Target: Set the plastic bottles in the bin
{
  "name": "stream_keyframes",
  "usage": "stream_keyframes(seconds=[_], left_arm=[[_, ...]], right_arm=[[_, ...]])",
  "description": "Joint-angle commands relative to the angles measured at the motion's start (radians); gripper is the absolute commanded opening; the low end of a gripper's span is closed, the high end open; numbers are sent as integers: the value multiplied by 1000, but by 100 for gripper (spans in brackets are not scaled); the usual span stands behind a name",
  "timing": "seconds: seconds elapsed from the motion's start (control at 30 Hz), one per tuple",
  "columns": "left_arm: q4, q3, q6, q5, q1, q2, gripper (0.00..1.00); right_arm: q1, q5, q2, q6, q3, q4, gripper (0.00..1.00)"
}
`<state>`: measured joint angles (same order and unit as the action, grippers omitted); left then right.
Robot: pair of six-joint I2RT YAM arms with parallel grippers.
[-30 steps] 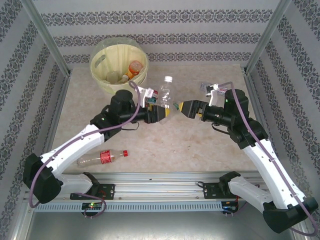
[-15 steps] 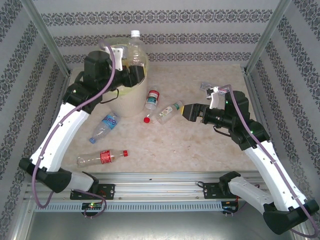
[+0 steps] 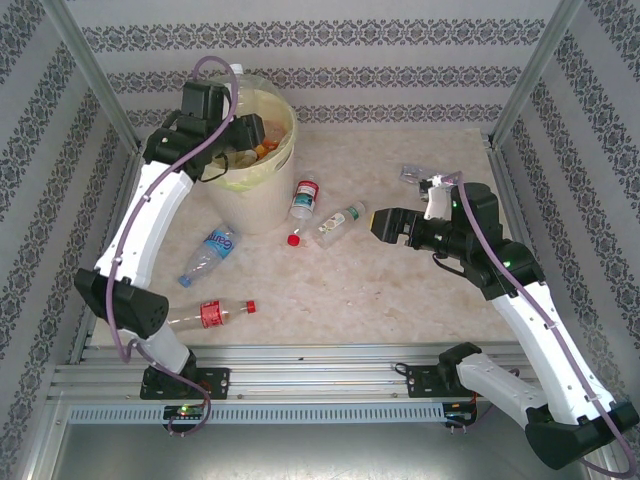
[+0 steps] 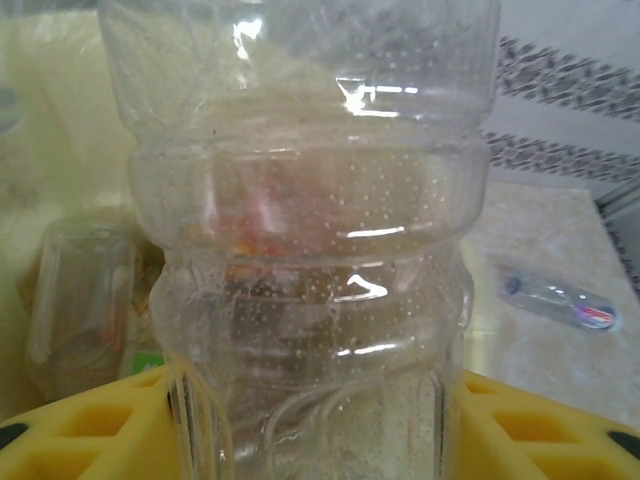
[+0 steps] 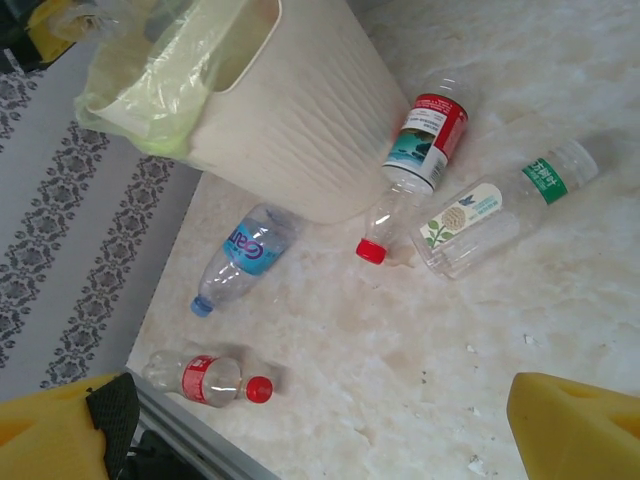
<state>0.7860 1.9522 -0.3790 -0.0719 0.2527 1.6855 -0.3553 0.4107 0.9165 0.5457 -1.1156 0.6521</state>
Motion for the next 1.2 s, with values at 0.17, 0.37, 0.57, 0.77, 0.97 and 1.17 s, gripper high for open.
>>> stream_keyframes(seconds=[0.17,0.37,0.57,0.77,0.97,1.17], left_arm=[[61,30,-41,-18,-46,41,62],[76,25,-46,-31,-52,43,73],[66,20,-50,-28,-53,14,90],[3,-33,-26,-94,-52,-55,98],[-93,-177,14,-211,-34,-187,100],[-216,-393,62,-320,56,-347,100]], right_arm=[[13,-34,12,-2,5,14,95],[18,-43,30,0,5,17,95],[28,-61,41,-4,7,17,95],[56,-80,56,-22,16,0,95],[107,-96,95,-71,-5,-6,95],[187,-138,169,9,-46,-15,95]])
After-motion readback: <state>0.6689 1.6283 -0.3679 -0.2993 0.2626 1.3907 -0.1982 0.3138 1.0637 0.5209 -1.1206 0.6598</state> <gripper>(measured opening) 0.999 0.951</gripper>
